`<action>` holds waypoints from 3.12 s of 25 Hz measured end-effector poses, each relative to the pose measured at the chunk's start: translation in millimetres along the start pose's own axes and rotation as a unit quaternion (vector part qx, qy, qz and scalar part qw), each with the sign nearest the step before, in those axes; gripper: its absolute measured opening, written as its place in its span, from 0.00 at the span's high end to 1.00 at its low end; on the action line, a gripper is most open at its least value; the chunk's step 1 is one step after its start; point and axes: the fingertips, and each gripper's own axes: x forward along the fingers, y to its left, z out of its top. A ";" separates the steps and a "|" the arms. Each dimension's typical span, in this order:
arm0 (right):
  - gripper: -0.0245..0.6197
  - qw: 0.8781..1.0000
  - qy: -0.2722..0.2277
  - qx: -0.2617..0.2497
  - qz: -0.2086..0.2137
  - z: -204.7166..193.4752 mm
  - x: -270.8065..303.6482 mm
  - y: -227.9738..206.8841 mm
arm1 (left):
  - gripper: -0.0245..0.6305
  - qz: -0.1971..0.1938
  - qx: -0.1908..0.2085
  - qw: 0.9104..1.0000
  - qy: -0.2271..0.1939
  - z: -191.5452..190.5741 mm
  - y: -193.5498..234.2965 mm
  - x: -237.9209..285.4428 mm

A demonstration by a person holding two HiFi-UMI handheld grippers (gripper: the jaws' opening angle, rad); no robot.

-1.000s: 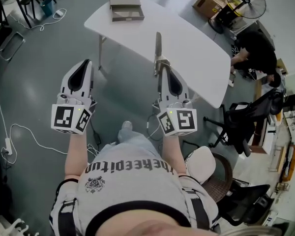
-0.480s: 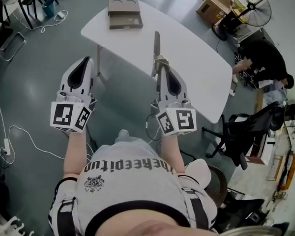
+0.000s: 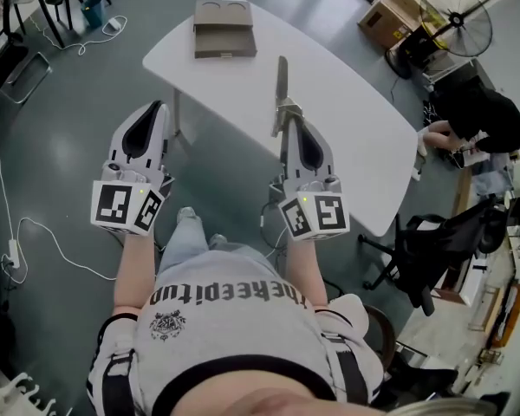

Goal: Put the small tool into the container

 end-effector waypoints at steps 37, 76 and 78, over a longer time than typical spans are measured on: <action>0.95 0.998 -0.012 -0.025 -0.063 -39.5 293.7 -10.7 | 0.94 -0.058 -0.004 0.998 -0.003 -21.4 227.5 227.7; 0.95 0.970 0.127 -0.164 0.127 -136.3 451.3 -91.2 | 0.94 0.044 -0.008 0.999 0.029 -76.1 257.3 341.6; 0.95 0.966 0.141 -0.164 0.140 -150.4 456.2 -94.2 | 0.94 0.052 -0.006 0.998 0.034 -79.3 259.1 343.6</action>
